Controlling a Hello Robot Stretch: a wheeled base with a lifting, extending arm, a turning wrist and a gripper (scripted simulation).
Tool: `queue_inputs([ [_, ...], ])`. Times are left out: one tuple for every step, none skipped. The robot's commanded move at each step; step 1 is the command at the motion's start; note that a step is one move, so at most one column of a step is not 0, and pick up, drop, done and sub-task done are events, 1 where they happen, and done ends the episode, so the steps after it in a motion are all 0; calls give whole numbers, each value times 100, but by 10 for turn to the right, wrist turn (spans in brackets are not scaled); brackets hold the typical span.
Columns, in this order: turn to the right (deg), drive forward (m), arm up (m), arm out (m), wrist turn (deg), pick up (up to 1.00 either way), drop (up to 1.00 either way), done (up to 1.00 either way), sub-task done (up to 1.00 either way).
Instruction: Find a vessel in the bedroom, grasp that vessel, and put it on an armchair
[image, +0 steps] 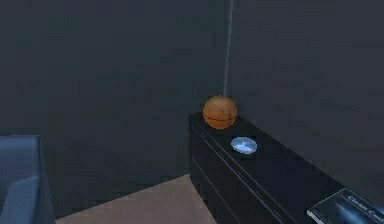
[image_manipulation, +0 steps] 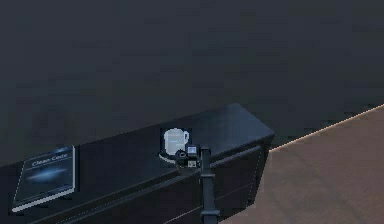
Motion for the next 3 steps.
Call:
queue_inputs([
  [0, 0, 0, 0, 0, 100, 0, 0, 0],
  [0, 0, 10, 0, 0, 0, 0, 0, 0],
  [0, 0, 30, 0, 0, 0, 0, 0, 0],
])
